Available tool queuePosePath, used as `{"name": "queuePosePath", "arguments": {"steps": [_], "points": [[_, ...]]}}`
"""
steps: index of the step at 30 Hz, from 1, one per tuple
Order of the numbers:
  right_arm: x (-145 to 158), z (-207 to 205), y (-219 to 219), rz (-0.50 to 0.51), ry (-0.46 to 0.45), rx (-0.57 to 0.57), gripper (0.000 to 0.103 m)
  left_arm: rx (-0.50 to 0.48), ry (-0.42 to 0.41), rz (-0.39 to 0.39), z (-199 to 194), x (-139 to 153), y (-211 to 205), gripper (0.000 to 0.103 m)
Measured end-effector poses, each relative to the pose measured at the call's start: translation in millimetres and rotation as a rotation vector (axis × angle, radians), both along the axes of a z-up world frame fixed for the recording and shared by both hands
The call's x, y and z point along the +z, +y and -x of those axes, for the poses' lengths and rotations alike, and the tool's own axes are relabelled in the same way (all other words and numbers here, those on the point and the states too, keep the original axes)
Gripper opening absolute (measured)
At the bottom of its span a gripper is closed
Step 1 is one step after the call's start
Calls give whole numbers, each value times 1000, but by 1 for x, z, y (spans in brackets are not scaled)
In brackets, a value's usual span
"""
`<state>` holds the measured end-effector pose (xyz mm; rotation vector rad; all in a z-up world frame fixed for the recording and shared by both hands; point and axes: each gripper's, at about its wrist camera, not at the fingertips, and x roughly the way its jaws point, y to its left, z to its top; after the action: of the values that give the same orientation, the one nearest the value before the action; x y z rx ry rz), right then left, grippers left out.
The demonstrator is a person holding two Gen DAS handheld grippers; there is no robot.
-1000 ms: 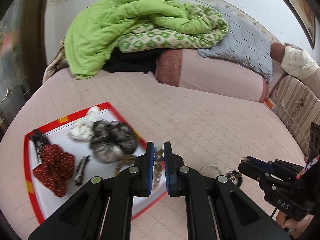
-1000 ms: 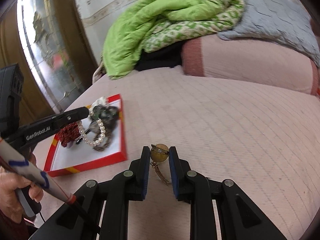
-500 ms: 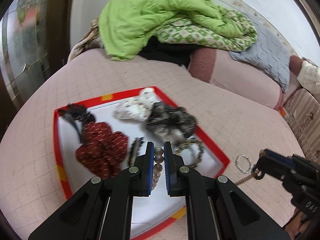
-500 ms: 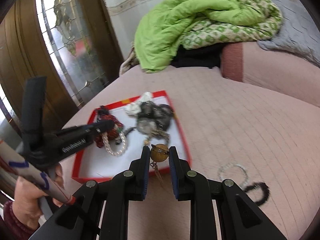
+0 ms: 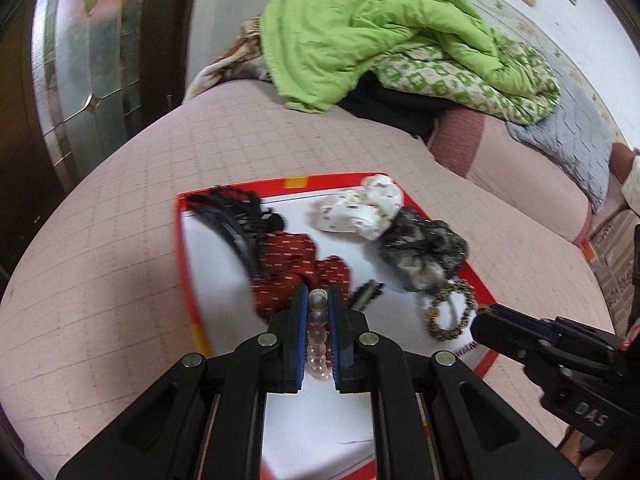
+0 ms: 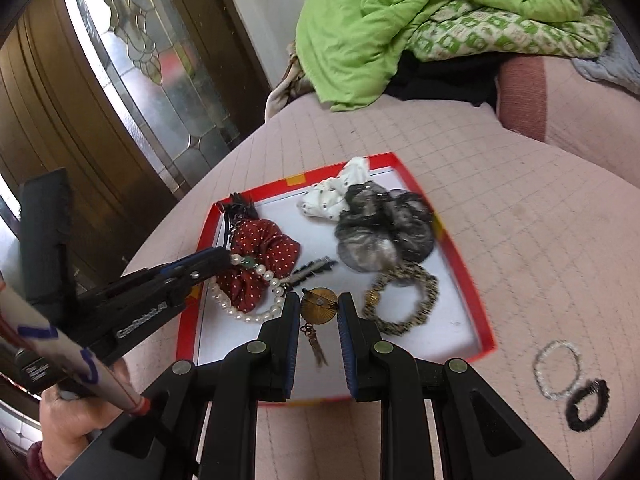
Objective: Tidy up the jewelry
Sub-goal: 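Lower the pearl bracelet into the tray with the left tool while the right tool releases the pendant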
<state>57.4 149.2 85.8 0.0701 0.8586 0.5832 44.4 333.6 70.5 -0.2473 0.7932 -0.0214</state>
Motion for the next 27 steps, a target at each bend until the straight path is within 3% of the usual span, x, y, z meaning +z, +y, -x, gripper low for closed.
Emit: {"name": "queuePosePath", "arguments": {"steps": [14, 23, 25, 27], "points": [[-47, -20, 31, 109, 70, 12, 21, 45, 71, -48, -4, -16, 15, 9], [-56, -21, 29, 122, 101, 14, 22, 45, 91, -54, -5, -20, 11, 10], [-53, -21, 29, 119, 96, 16, 22, 47, 91, -55, -6, -20, 11, 15], [-48, -19, 28, 113, 90, 19, 22, 53, 85, -59, -6, -20, 11, 34]]}}
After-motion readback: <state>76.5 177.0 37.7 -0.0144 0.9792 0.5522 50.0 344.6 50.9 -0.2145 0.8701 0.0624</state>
